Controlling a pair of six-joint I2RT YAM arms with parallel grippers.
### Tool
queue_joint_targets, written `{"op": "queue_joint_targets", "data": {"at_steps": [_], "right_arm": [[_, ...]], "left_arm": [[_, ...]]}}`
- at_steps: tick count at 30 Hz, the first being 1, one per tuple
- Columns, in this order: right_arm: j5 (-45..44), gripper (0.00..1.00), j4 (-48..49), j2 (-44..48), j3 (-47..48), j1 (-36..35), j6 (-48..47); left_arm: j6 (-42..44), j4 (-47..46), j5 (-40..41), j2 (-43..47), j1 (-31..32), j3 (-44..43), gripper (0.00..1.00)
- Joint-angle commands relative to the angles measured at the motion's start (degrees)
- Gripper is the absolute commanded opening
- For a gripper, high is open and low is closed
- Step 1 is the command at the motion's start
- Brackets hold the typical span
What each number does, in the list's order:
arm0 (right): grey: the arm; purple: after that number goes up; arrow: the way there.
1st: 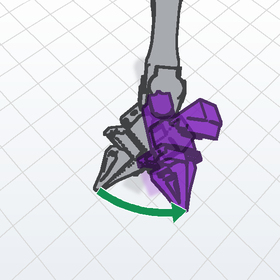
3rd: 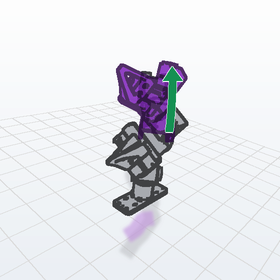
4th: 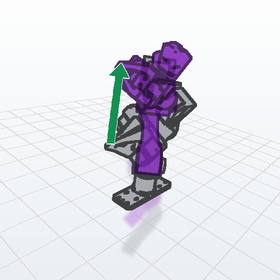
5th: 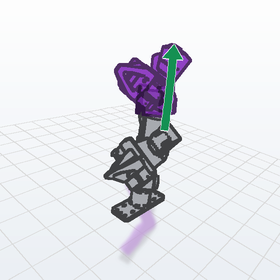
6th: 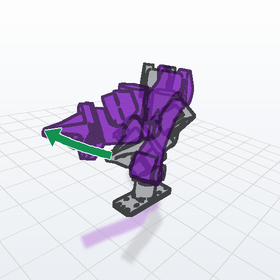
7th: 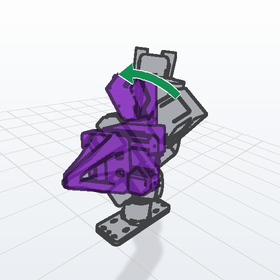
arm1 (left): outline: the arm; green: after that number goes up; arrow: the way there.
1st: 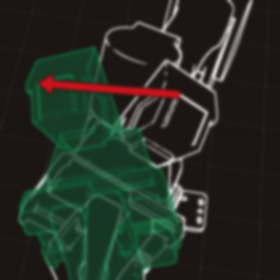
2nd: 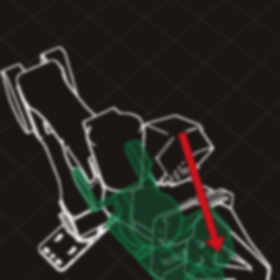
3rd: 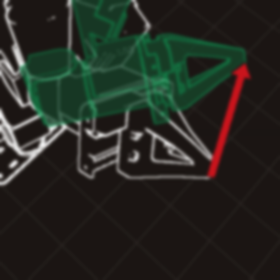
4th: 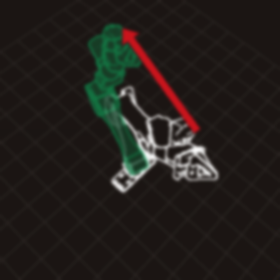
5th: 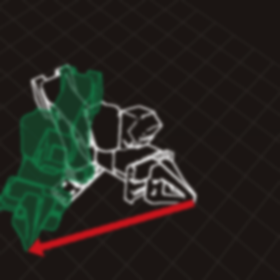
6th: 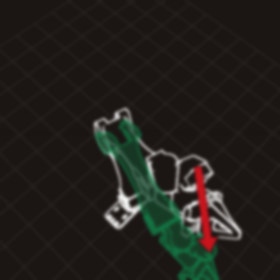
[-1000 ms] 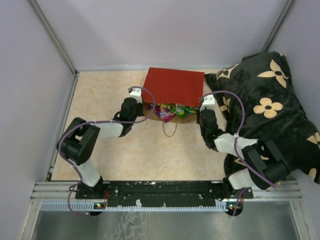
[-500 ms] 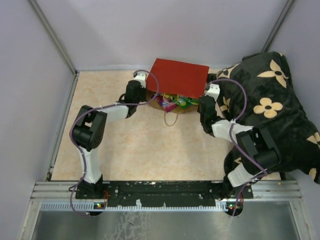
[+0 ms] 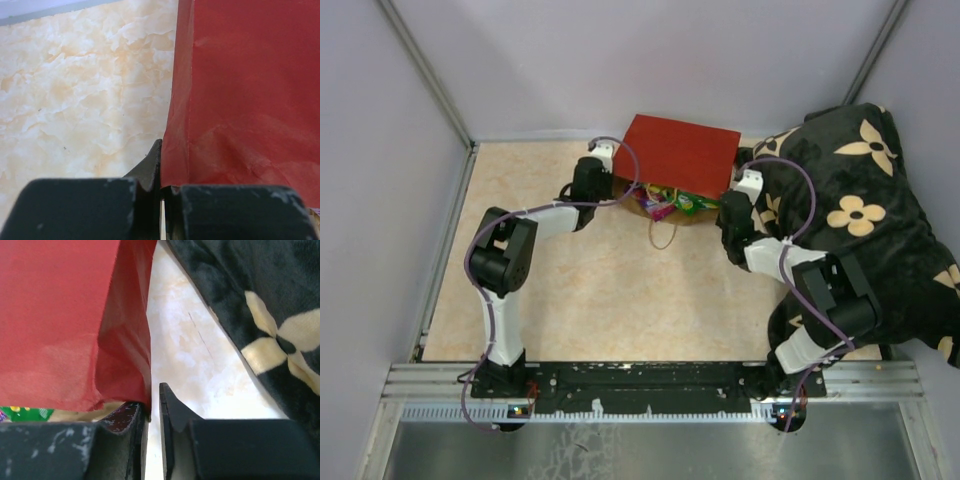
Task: Take the snacks out of the paper bag
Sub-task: Adjust the paper bag at the center of the board, then take out the snack from the paper bag.
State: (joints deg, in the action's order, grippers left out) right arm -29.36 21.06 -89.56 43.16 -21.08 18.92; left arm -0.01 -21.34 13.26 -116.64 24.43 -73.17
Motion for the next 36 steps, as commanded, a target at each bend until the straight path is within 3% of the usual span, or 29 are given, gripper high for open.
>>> {"op": "queue_joint_targets", "data": {"at_steps": [1, 3, 4, 5, 7, 8, 12, 15, 20, 27, 36], "right_arm": [[-0.9, 0.18, 0.6, 3.5, -2.4, 1.2, 1.1], [0.6, 0.3, 1.2, 4.4, -3.5, 1.2, 1.2], [1.6, 0.41, 1.5, 5.1, -4.1, 1.2, 1.2], [3.1, 0.5, 1.8, 6.2, -4.9, 1.2, 1.1], [7.0, 0.59, 3.5, 9.2, -7.4, 1.2, 1.0], [8.7, 0.63, 4.7, 11.0, -8.9, 1.2, 1.3], [10.7, 0.78, 6.4, 20.1, -15.3, 0.8, 3.6], [8.8, 0.81, 7.7, 29.0, -20.9, -1.8, 3.8], [-2.1, 0.82, 5.6, 34.5, -18.5, -17.7, -13.3], [12.6, 0.81, -3.5, 25.6, -0.5, -20.4, -29.1], [21.2, 0.73, -26.5, 2.9, 27.7, -20.0, -36.9]], "left_arm": [[-0.7, -0.3, 3.1, -0.5, -1.8, 1.5, 0.0], [-1.5, 0.2, 2.8, 0.7, -2.1, 2.3, 0.02], [-1.8, 0.7, 2.3, 1.6, -2.1, 2.7, 0.11], [-2.0, 1.1, 1.7, 2.7, -2.1, 3.4, 0.28], [-3.3, 2.3, 1.8, 5.8, -2.1, 5.5, 0.83], [-5.1, 2.6, 2.0, 7.6, -2.1, 7.7, 0.98], [-9.6, 3.9, -5.4, 17.0, -2.1, 16.3, 1.0], [-14.2, 0.8, -11.8, 23.3, -2.1, 24.2, 1.0], [-18.9, -9.1, -25.0, 27.8, -1.8, 33.7, 1.0], [-26.0, -22.1, -33.0, 22.1, 0.4, 36.8, 1.0], [-31.5, -25.2, -31.1, 20.9, 2.1, 37.8, 1.0]]}}
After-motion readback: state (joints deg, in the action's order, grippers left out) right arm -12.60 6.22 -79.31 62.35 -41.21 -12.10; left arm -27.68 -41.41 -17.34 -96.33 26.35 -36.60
